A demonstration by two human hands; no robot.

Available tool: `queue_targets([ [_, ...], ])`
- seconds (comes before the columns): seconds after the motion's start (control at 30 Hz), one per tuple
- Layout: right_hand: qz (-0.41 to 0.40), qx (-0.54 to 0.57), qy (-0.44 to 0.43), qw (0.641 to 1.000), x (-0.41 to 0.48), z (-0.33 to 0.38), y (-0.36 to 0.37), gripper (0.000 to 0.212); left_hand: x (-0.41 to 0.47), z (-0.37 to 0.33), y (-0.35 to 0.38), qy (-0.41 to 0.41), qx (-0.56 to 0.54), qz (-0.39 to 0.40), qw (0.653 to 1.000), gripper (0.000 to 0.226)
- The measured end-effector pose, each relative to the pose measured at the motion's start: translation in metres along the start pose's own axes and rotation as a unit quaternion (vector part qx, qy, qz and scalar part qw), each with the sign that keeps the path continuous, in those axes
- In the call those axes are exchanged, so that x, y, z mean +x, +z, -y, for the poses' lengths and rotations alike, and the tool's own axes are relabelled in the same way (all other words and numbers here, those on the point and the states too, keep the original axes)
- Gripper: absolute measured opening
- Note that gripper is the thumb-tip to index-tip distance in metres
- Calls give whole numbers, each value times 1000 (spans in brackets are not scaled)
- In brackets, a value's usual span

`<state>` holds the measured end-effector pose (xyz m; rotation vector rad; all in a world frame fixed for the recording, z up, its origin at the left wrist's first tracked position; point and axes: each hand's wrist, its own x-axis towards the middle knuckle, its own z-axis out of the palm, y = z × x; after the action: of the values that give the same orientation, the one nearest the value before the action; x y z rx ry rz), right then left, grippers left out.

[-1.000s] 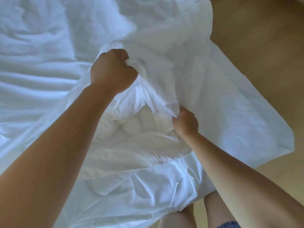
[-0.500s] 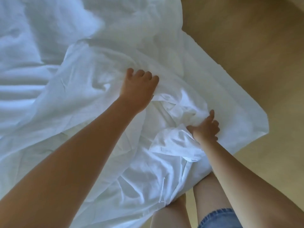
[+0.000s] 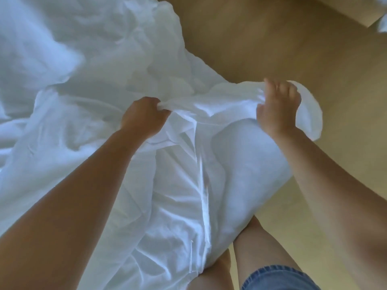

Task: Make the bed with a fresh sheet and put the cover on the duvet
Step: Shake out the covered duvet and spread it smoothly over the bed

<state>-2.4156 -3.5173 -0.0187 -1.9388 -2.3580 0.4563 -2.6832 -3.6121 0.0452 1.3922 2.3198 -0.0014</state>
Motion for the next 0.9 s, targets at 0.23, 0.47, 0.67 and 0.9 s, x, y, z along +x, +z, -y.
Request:
queue_targets([
  [0.23,98,310,-92,941,-92,115,36,66,-10,-10,-17,-3,0,18,1000,31],
  [0.47,53,418,112,900,-64,128,44,16,-74,-26,-2,303,159,-195,919,30],
  [0.67,60,502,83,859,-83,106,17,14,-88,-49,19,-44,-232,71,969,47],
  [0.9,67,444,33,893,-124,91,-3,30,-77,-94,37,-222,-504,98,829,28],
])
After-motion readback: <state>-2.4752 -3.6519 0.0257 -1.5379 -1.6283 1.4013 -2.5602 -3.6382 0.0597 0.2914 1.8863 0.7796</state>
